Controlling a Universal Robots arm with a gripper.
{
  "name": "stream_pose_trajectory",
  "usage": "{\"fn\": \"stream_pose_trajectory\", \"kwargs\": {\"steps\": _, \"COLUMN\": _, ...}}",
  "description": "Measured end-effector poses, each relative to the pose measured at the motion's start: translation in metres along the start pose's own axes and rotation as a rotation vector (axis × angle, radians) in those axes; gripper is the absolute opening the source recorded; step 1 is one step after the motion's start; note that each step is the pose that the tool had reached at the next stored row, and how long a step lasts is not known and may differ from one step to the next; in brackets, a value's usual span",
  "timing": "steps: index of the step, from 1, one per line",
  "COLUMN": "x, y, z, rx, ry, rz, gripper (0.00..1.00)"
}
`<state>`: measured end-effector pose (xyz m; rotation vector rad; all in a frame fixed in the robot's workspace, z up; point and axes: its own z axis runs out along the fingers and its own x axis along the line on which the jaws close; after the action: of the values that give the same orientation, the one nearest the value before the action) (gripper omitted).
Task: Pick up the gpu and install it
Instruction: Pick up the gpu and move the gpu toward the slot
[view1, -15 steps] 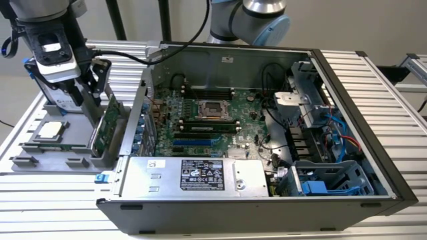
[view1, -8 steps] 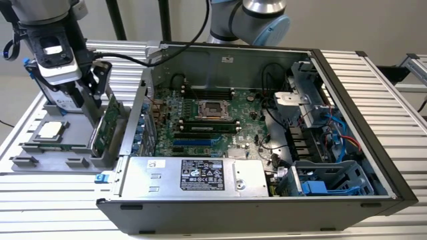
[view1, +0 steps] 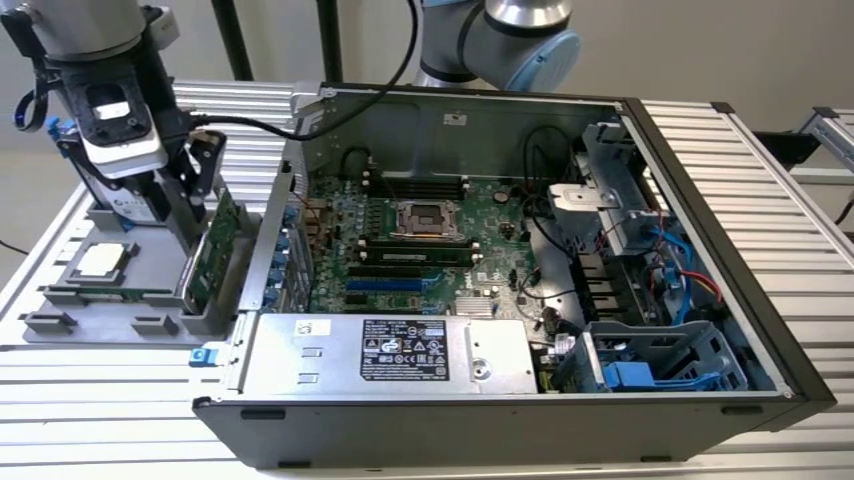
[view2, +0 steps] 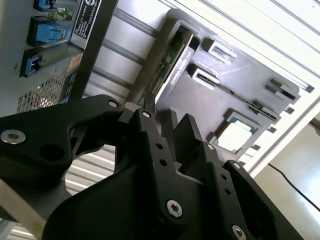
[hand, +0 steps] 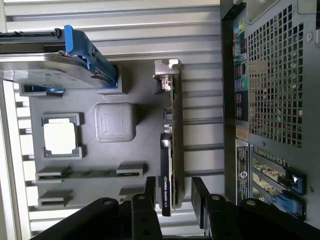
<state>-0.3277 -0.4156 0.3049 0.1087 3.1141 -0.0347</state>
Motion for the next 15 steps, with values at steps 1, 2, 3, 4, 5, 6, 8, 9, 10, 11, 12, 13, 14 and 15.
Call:
{"fn": "stream_pose_trajectory", "kwargs": {"steps": 1, "x": 0.0, "y": 0.0, "z": 0.0008, "rx": 0.0006, "ry": 0.0, "rz": 0.0, "gripper": 1.0}}
{"fn": "stream_pose_trajectory", "kwargs": {"steps": 2, "x": 0.0, "y": 0.0, "z": 0.0014, "rx": 0.0012, "ry": 0.0001, "rz": 0.0, "gripper": 1.0}}
{"fn": "stream_pose_trajectory", "kwargs": {"steps": 3, "x": 0.0, "y": 0.0001, "z": 0.0021, "rx": 0.0016, "ry": 0.0, "rz": 0.0, "gripper": 1.0}}
{"fn": "stream_pose_trajectory", "kwargs": {"steps": 4, "x": -0.0001, "y": 0.0001, "z": 0.0025, "rx": 0.0021, "ry": 0.0, "rz": 0.0, "gripper": 1.0}}
{"fn": "stream_pose_trajectory", "kwargs": {"steps": 5, "x": -0.0002, "y": 0.0001, "z": 0.003, "rx": 0.0025, "ry": 0.0, "rz": 0.0, "gripper": 1.0}}
{"fn": "stream_pose_trajectory", "kwargs": {"steps": 6, "x": -0.0003, "y": 0.0002, "z": 0.0035, "rx": 0.0029, "ry": -0.0001, "rz": 0.0, "gripper": 1.0}}
{"fn": "stream_pose_trajectory", "kwargs": {"steps": 8, "x": -0.0005, "y": 0.0001, "z": 0.0047, "rx": 0.0039, "ry": -0.0003, "rz": 0.0, "gripper": 1.0}}
{"fn": "stream_pose_trajectory", "kwargs": {"steps": 9, "x": -0.0006, "y": 0.0001, "z": 0.0054, "rx": 0.0045, "ry": -0.0004, "rz": 0.0, "gripper": 1.0}}
{"fn": "stream_pose_trajectory", "kwargs": {"steps": 10, "x": -0.0006, "y": 0.0001, "z": 0.0062, "rx": 0.0053, "ry": -0.0004, "rz": 0.0, "gripper": 1.0}}
{"fn": "stream_pose_trajectory", "kwargs": {"steps": 11, "x": -0.0007, "y": 0.0001, "z": 0.007, "rx": 0.0063, "ry": -0.0004, "rz": -0.001, "gripper": 1.0}}
{"fn": "stream_pose_trajectory", "kwargs": {"steps": 12, "x": -0.0006, "y": 0.0002, "z": 0.0078, "rx": 0.0072, "ry": -0.0006, "rz": -0.001, "gripper": 1.0}}
{"fn": "stream_pose_trajectory", "kwargs": {"steps": 13, "x": -0.0006, "y": 0.0002, "z": 0.0087, "rx": 0.0082, "ry": -0.0006, "rz": -0.002, "gripper": 1.0}}
{"fn": "stream_pose_trajectory", "kwargs": {"steps": 14, "x": -0.0005, "y": 0.0002, "z": 0.0097, "rx": 0.0091, "ry": -0.0007, "rz": -0.002, "gripper": 1.0}}
{"fn": "stream_pose_trajectory", "kwargs": {"steps": 15, "x": -0.0005, "y": 0.0003, "z": 0.0107, "rx": 0.0103, "ry": -0.0007, "rz": -0.003, "gripper": 1.0}}
